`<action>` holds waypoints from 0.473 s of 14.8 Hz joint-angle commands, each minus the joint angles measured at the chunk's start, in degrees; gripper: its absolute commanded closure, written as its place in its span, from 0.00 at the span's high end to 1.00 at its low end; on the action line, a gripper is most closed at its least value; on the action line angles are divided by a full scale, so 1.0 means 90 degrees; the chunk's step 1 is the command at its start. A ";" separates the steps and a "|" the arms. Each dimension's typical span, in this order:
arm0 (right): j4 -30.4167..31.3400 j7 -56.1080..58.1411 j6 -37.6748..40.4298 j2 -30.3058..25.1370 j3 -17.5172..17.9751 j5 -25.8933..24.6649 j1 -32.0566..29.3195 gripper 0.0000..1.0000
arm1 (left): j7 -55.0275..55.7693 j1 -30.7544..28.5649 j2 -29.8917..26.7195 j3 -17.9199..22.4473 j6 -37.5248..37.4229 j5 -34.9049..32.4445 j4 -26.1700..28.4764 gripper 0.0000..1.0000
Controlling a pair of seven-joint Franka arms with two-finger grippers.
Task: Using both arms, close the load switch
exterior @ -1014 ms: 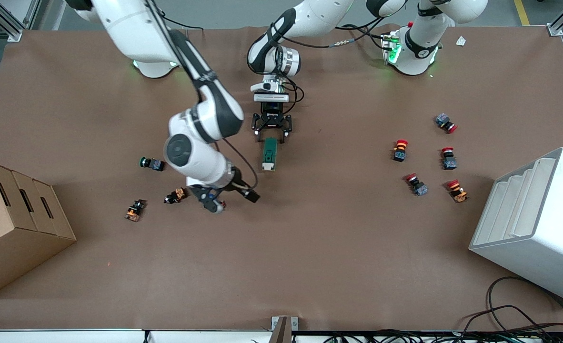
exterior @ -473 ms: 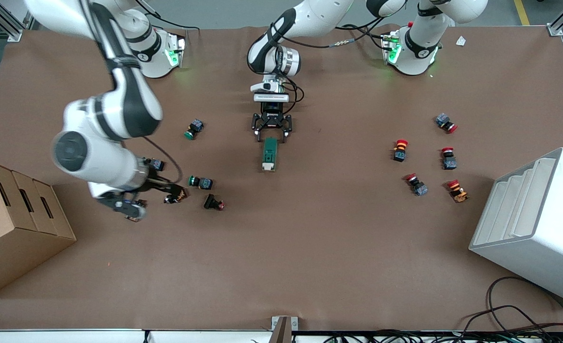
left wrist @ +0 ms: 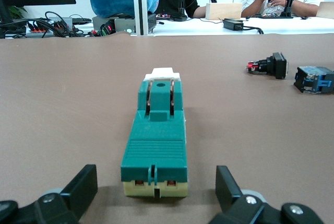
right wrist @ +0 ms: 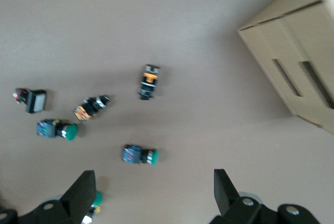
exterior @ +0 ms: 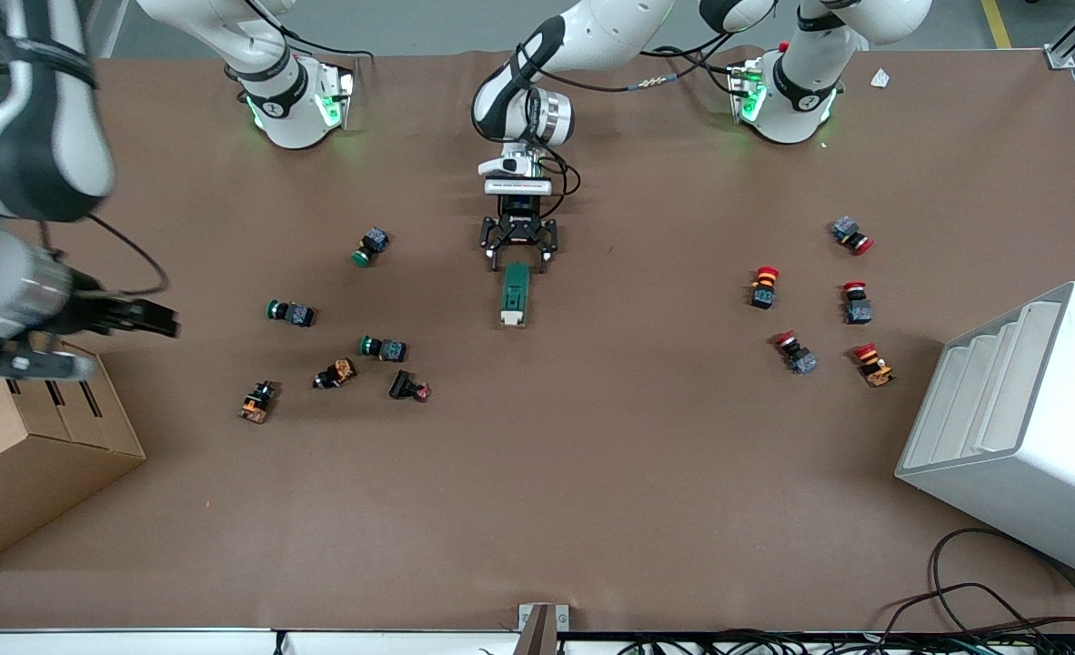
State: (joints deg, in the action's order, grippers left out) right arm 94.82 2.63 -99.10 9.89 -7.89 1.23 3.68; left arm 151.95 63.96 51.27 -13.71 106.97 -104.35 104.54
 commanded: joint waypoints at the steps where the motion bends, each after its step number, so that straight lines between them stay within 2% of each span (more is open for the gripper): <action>1: -0.0689 0.0294 0.0823 -0.0035 0.0145 -0.0389 -0.0340 1.00 | -0.0202 -0.0056 -0.0022 -0.0029 0.0067 0.0537 -0.0043 1.00; 3: -0.0993 0.0226 0.1118 -0.0035 0.0145 -0.0547 -0.0321 1.00 | -0.0873 -0.0056 -0.0256 -0.0078 0.0077 0.1346 -0.0208 1.00; 7: -0.1520 0.0284 0.1821 -0.0005 0.0154 -0.0567 -0.0359 1.00 | -0.2212 -0.0075 -0.0676 -0.0244 0.0096 0.2939 -0.1008 1.00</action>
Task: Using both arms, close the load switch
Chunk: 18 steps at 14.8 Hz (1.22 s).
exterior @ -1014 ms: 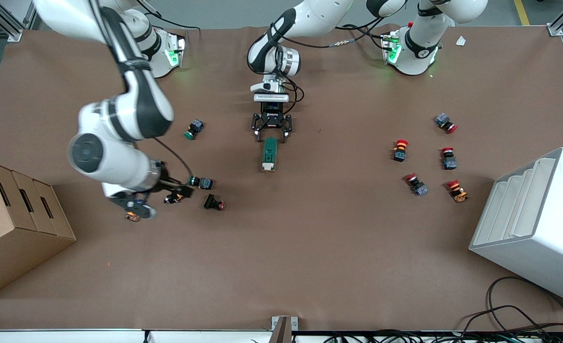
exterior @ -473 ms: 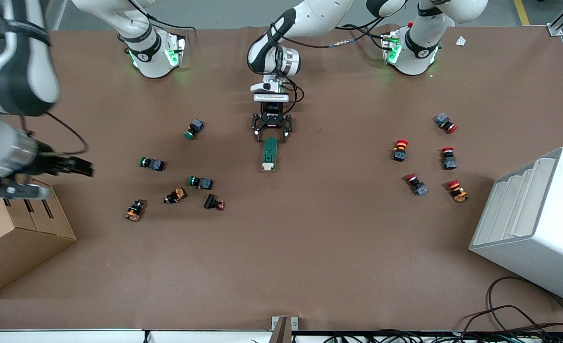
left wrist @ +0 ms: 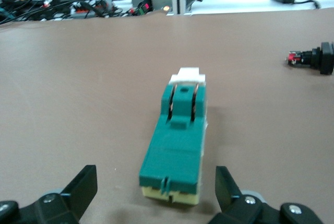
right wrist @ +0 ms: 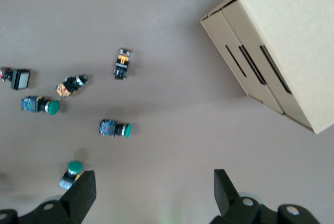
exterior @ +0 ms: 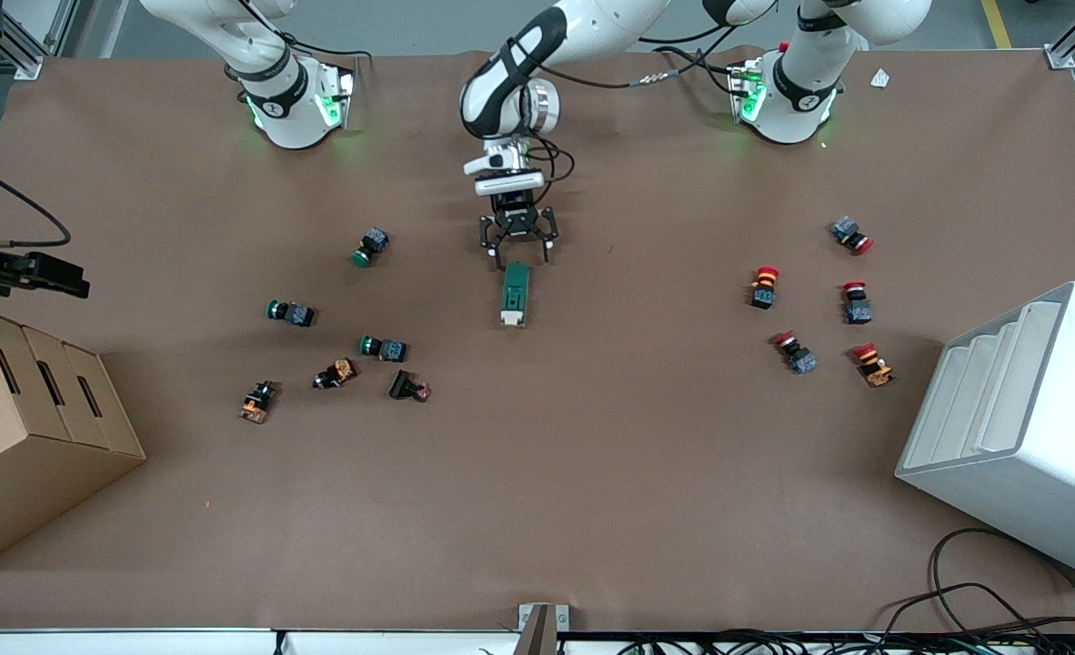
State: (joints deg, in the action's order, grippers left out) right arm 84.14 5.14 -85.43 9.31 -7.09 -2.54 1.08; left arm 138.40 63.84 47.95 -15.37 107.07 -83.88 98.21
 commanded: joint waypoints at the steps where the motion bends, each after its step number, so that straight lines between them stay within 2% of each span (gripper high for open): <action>1: -0.0432 0.0005 0.0312 0.0059 0.0065 -0.0148 -0.0081 1.00 | -0.1106 -0.0062 -0.0376 -0.0059 0.0086 0.1055 -0.0587 1.00; 4: -0.0550 0.0005 0.0302 0.0059 0.0045 -0.0119 -0.0130 1.00 | -0.2268 -0.0344 -0.0785 -0.0059 0.0115 0.2255 -0.1301 1.00; 7: -0.0609 -0.0064 0.0370 0.0059 0.0065 -0.0011 -0.0189 1.00 | -0.3877 -0.0988 -0.1488 -0.0059 0.0232 0.3671 -0.1634 1.00; 9: -0.0609 -0.0083 0.0633 0.0059 0.0065 0.0018 -0.0198 1.00 | -0.5021 -0.1544 -0.1996 -0.0050 0.0233 0.4609 -0.1713 1.00; 12: -0.0560 -0.0103 0.0673 -0.0106 0.0045 0.0496 -0.0296 1.00 | -0.6573 -0.2481 -0.2650 -0.0059 0.0233 0.5800 -0.1742 1.00; 15: -0.0287 -0.0327 0.0683 -0.0419 0.0055 0.0497 -0.0287 1.00 | -0.8311 -0.3632 -0.3246 -0.0020 0.0174 0.7158 -0.1850 1.00; 18: 0.0141 -0.0318 0.0577 -0.0808 0.0113 0.0439 -0.0296 1.00 | -1.0050 -0.4600 -0.3569 -0.0020 -0.0273 0.7776 -0.1850 1.00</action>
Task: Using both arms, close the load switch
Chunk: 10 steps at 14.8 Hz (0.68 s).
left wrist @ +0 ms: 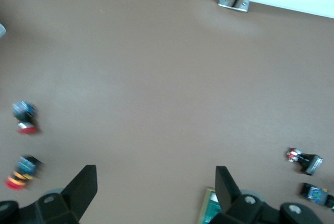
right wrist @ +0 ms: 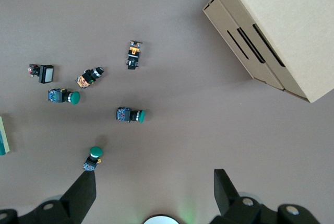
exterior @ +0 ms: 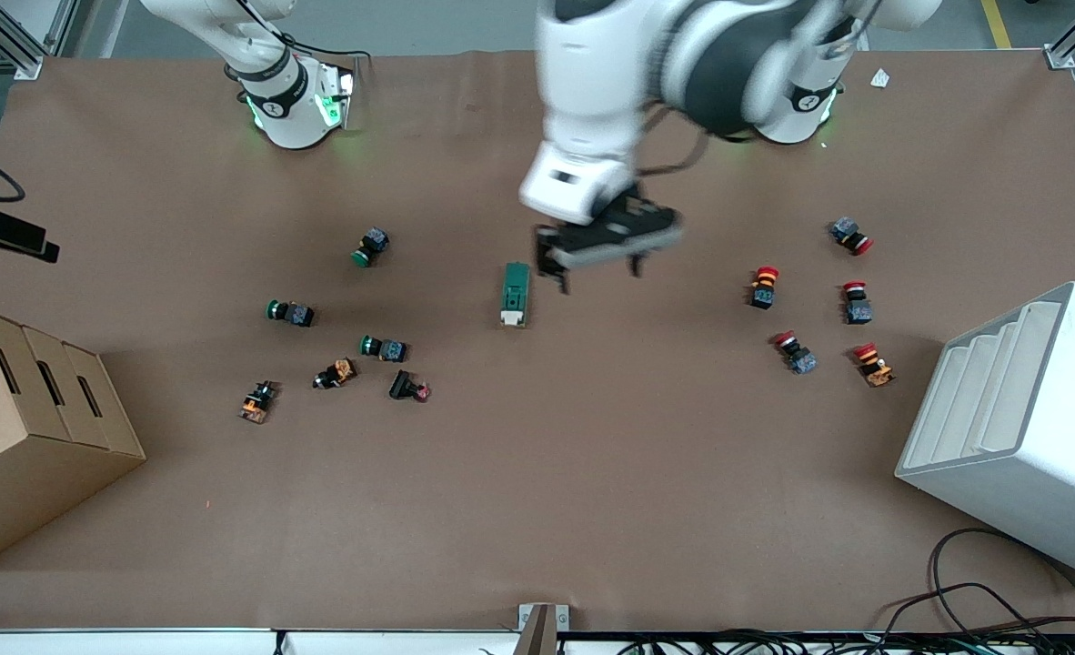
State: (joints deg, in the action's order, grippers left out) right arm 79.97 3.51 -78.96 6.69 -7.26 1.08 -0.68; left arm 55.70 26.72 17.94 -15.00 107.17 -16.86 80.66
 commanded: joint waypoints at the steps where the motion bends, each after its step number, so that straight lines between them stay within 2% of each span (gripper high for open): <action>1: 0.0790 -0.0136 -0.0249 -0.0674 0.0181 0.0017 -0.0109 1.00 | -0.1330 -0.0750 -0.0332 -0.0071 -0.0509 0.0437 0.0101 1.00; 4: 0.1046 -0.0127 -0.0358 -0.0948 0.0220 -0.0070 -0.0119 1.00 | -0.2708 -0.1540 -0.0693 -0.0061 -0.1164 0.0856 0.0101 1.00; 6: 0.1104 -0.0136 -0.0319 -0.1094 0.0395 -0.0197 -0.0129 1.00 | -0.3577 -0.1981 -0.1055 0.0016 -0.1360 0.1198 0.0169 1.00; 10: 0.1435 -0.0136 -0.0318 -0.1474 0.0445 -0.0237 -0.0139 1.00 | -0.4770 -0.2255 -0.1514 0.0719 -0.2121 0.1588 0.0218 1.00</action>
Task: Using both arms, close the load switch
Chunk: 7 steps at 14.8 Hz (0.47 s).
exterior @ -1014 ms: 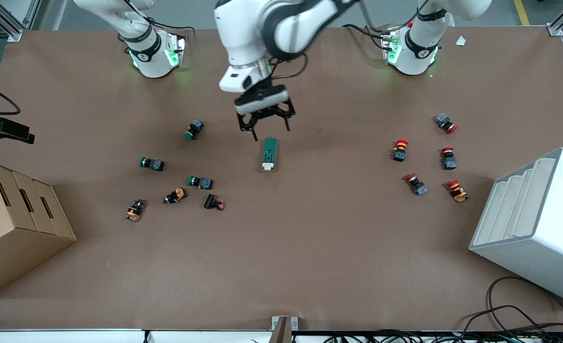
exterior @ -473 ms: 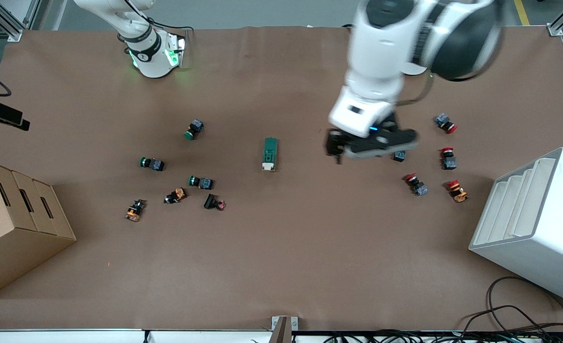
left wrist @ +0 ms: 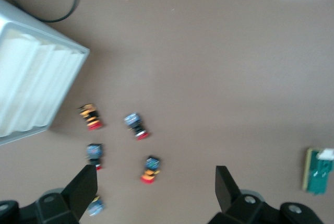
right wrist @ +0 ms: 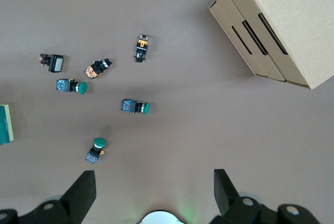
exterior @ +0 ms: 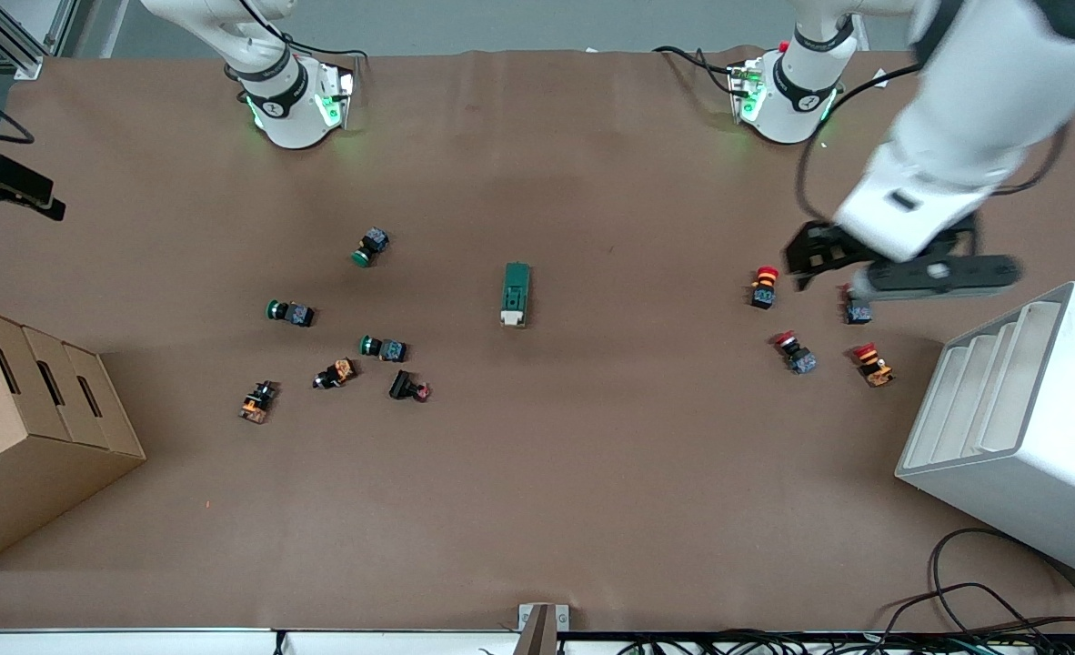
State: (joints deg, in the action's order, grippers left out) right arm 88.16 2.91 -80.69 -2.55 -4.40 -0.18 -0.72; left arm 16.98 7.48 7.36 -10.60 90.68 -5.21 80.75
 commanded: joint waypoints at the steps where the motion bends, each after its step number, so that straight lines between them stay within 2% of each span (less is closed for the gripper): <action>1: 0.0798 -0.0070 -0.0204 -0.0662 0.0127 -0.0097 -0.0135 1.00 | -0.0732 -0.0235 -0.0475 0.0346 -0.0397 0.0537 0.0314 1.00; 4: 0.0996 -0.0070 -0.0312 -0.0801 0.0127 -0.0087 -0.0125 1.00 | -0.1475 -0.0275 -0.1100 0.0961 -0.0388 0.0900 0.1035 1.00; 7: 0.0879 -0.0070 -0.0303 -0.0781 0.0127 -0.0058 -0.0067 1.00 | -0.1486 -0.0275 -0.1597 0.1090 -0.0398 0.0970 0.1523 1.00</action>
State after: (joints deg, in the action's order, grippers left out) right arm 94.59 2.89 -82.44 -7.91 -4.22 -0.22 -0.77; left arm 4.04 4.88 -1.82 -0.70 86.80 2.55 89.00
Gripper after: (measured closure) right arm 0.000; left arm 0.000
